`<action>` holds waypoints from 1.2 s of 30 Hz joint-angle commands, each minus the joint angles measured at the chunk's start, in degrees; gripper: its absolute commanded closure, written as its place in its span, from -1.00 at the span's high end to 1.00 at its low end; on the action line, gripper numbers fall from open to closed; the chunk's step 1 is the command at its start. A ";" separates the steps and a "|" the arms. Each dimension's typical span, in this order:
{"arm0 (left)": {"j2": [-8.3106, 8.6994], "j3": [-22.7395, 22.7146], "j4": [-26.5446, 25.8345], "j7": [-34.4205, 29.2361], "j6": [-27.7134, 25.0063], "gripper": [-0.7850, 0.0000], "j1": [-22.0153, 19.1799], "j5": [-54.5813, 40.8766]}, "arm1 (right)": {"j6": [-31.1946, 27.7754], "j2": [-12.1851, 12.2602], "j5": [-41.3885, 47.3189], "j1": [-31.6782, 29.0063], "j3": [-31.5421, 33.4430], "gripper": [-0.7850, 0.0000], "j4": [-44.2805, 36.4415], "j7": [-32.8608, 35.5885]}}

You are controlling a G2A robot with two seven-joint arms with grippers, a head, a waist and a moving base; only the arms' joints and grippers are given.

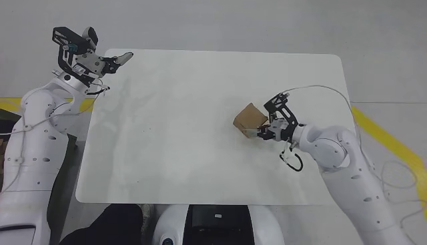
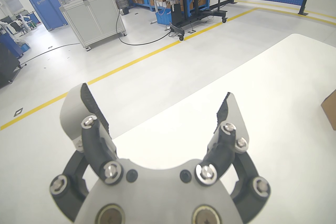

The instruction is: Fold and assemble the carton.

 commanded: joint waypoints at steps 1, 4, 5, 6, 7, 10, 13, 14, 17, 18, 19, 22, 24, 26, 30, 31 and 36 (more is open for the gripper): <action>0.00 0.00 0.00 0.00 0.00 1.00 0.00 0.00 | -1.10 0.13 2.08 -0.36 0.55 1.00 -1.32 0.21; 0.00 0.00 0.00 0.00 0.00 1.00 0.00 0.00 | -2.34 0.50 5.69 -0.88 2.84 1.00 -3.05 0.34; 0.00 0.00 0.00 0.00 0.00 1.00 0.00 0.00 | -2.69 0.61 7.13 -1.11 3.85 1.00 -3.62 -0.36; 0.00 0.00 0.00 0.00 0.00 1.00 0.00 0.00 | -3.00 0.76 8.04 -1.38 4.95 1.00 -3.95 -0.82; 0.00 0.00 0.00 0.00 0.00 1.00 0.00 0.00 | -3.38 0.91 8.70 -1.48 6.09 1.00 -4.33 -1.29; 0.00 0.00 0.00 0.00 0.00 1.00 0.00 0.00 | -4.52 1.33 10.11 -1.85 9.15 1.00 -4.42 -2.81; 0.00 0.00 0.00 0.00 0.00 1.00 0.00 0.00 | -5.62 1.68 10.24 -1.69 11.54 1.00 -3.54 -4.50; 0.00 0.00 0.00 0.00 0.00 1.00 0.00 0.00 | -6.01 1.75 10.35 -1.58 12.38 1.00 -3.00 -5.80; 0.00 0.00 0.00 0.00 0.00 1.00 0.00 0.00 | -7.13 1.96 9.44 -0.82 14.26 1.00 -0.93 -8.95; 0.00 0.00 0.00 0.00 0.00 1.00 0.00 0.00 | -7.41 2.01 9.03 -0.46 14.67 1.00 -0.28 -9.93; 0.00 0.00 0.00 0.00 0.00 1.00 0.00 0.00 | -7.65 2.04 8.61 -0.10 15.01 1.00 0.26 -10.94; 0.00 0.00 0.00 0.00 0.00 1.00 0.00 0.00 | -7.47 2.15 7.54 1.26 15.99 1.00 2.32 -13.45; 0.00 0.00 0.00 0.00 0.00 1.00 0.00 0.00 | -7.87 2.24 6.87 2.36 16.31 1.00 3.91 -14.21; 0.00 0.00 0.00 0.00 0.00 1.00 0.00 0.00 | -8.27 2.32 6.63 3.50 16.35 1.00 5.23 -14.50; 0.00 0.00 0.00 0.00 0.00 1.00 0.00 0.00 | -8.70 2.40 6.49 4.65 16.18 1.00 6.59 -14.39; 0.00 0.00 0.00 0.00 0.00 1.00 0.00 0.00 | -8.72 2.40 6.50 4.67 16.18 1.00 6.61 -14.41; 0.00 0.00 0.00 0.00 0.00 1.00 0.00 0.00 | -8.71 2.40 6.49 4.65 16.17 1.00 6.59 -14.39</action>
